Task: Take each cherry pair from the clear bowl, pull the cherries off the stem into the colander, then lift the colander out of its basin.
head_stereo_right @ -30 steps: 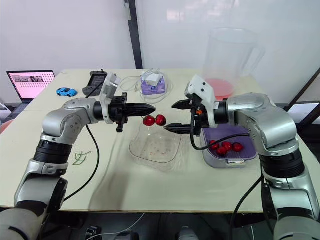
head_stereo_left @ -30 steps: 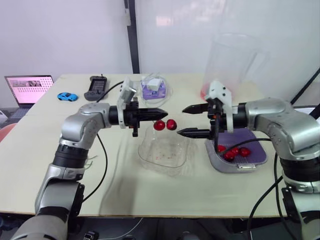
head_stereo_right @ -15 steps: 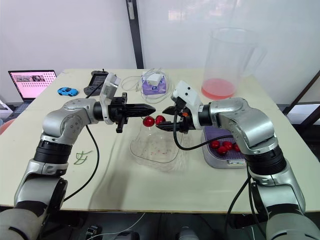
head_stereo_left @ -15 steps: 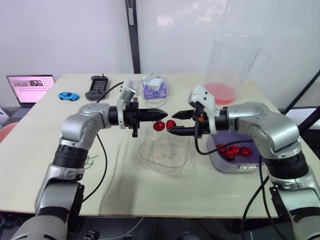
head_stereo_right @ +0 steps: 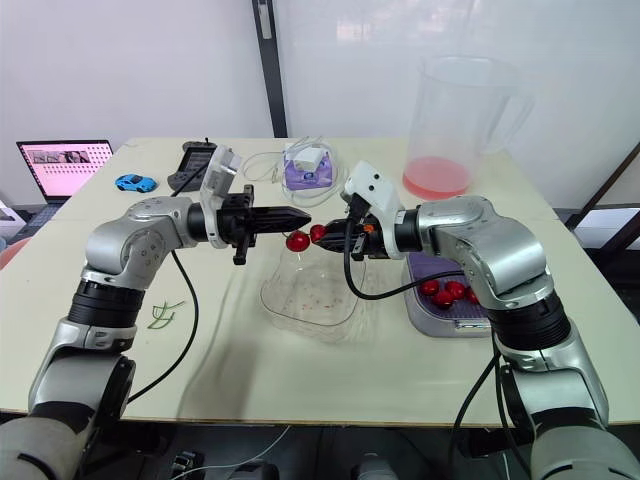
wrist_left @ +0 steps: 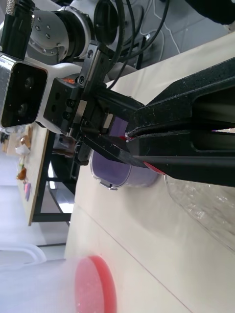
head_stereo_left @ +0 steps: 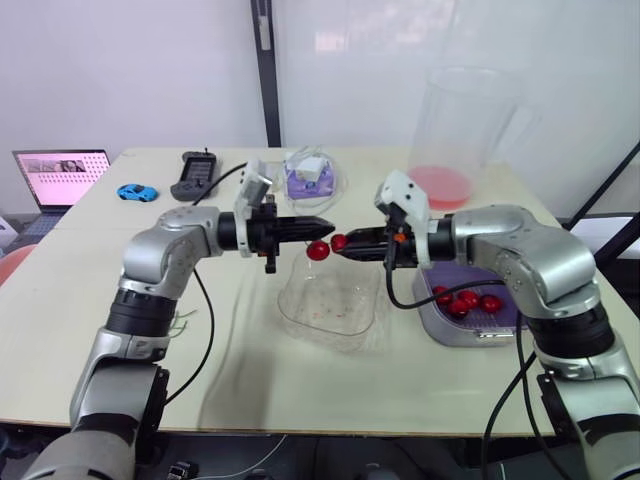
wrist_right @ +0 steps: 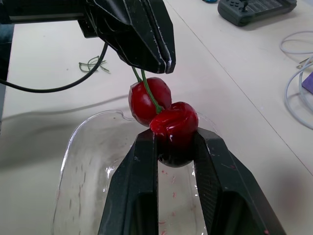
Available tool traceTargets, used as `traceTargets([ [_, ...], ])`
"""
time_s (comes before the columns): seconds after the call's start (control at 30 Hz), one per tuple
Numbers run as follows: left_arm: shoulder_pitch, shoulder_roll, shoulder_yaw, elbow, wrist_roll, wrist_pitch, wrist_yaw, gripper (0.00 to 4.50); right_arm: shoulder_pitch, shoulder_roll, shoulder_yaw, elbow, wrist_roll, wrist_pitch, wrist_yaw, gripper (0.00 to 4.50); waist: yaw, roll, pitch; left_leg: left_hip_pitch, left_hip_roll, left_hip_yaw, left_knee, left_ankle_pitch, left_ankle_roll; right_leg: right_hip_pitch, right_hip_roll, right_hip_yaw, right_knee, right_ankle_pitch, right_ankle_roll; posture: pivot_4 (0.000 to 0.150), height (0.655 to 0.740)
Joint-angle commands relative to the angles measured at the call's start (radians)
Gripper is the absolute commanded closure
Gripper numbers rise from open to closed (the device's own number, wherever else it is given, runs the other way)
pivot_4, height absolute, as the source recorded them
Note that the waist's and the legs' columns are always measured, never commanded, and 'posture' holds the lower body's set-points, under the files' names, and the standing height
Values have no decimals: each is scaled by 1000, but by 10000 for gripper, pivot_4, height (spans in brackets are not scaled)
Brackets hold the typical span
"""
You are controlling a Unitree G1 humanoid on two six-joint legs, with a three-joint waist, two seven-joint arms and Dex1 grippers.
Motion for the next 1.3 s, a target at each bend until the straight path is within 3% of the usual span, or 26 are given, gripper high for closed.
traceTargets([
  [0.03,-14,1,27,-6,-5,-22,1,45000,2,-25,-24,-23,13,-19,14,36563,0,0,0,0,0,0,0,0,0,0,0,0,0,0,0,1500,7332],
  [0.3,-20,-1,47,15,4,-55,20,45000,106,-158,-63,-4,22,-31,64,36563,3,0,0,0,0,0,0,0,0,0,0,0,-1,0,0,1500,7332],
  [0.63,-9,-10,55,9,-3,-59,32,45000,105,-283,-127,13,44,-2,94,36563,5,0,0,0,0,0,0,0,0,0,0,0,0,0,0,1500,7332],
  [0.77,-6,-15,64,2,-9,-61,43,45000,115,-420,-92,119,-70,-97,116,36563,7,0,0,-1,0,1,0,0,0,0,-1,0,-1,0,0,1500,7332],
  [1.0,4,-23,74,-9,-13,-63,62,45000,209,-471,-25,243,-211,-244,125,36563,-1,0,0,0,0,1,0,0,0,0,0,0,-1,0,0,1500,7332],
  [1.1,4,-30,71,-10,-11,-66,72,45000,216,-442,-11,265,-238,-266,118,26079,-1,0,0,0,0,1,0,0,0,-1,0,1,-1,0,0,1500,7332],
  [1.27,5,-37,72,-15,-18,-55,79,45000,191,-435,-28,275,-254,-265,131,822,3,0,0,0,0,1,0,1,-1,0,0,1,-1,0,0,1500,7332],
  [1.3,3,-41,75,-16,-21,-52,82,45000,179,-441,-37,272,-250,-258,138,306,3,0,0,0,0,1,0,0,-1,0,0,1,-1,0,0,1500,7332],
])
